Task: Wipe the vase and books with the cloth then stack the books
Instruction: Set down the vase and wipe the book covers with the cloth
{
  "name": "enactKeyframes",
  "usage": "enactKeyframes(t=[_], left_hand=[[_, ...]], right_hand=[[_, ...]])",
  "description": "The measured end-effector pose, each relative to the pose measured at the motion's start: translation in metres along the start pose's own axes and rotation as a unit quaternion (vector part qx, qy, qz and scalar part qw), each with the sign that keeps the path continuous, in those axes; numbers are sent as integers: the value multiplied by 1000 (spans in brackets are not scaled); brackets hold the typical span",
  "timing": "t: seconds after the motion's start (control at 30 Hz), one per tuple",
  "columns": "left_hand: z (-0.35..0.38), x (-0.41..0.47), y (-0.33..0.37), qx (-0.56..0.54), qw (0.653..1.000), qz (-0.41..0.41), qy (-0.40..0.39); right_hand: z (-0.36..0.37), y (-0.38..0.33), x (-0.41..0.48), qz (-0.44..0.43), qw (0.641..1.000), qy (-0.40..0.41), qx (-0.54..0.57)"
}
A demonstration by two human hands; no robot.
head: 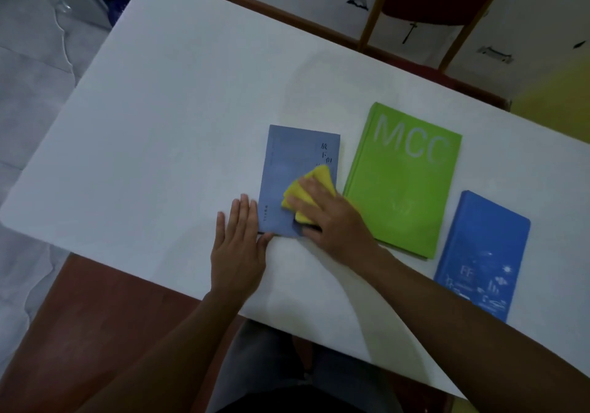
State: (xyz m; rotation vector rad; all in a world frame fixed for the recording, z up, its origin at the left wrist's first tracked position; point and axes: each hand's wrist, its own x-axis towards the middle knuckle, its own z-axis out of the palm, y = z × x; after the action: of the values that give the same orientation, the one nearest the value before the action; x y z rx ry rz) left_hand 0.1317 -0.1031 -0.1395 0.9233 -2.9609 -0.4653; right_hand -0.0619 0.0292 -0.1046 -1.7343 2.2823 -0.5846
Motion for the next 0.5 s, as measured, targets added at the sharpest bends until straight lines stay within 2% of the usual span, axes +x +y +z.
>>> enactKeyframes(t=[0.07, 0.17, 0.23, 0.37, 0.5], left_hand=[[0, -1, 0, 8, 1000, -3, -10], [0, -1, 0, 5, 1000, -10, -17], [0, -2, 0, 1, 1000, -12, -18], [-1, -1, 0, -7, 1000, -9, -11], [-1, -1, 1, -19, 1000, -10, -4]], right_hand=[[-5, 5, 33, 84, 995, 40, 23], [-10, 4, 75, 161, 984, 25, 71], [-7, -3, 80, 126, 988, 6, 84], [-4, -18, 34, -17, 995, -52, 80], [-7, -2, -2, -56, 995, -45, 71]])
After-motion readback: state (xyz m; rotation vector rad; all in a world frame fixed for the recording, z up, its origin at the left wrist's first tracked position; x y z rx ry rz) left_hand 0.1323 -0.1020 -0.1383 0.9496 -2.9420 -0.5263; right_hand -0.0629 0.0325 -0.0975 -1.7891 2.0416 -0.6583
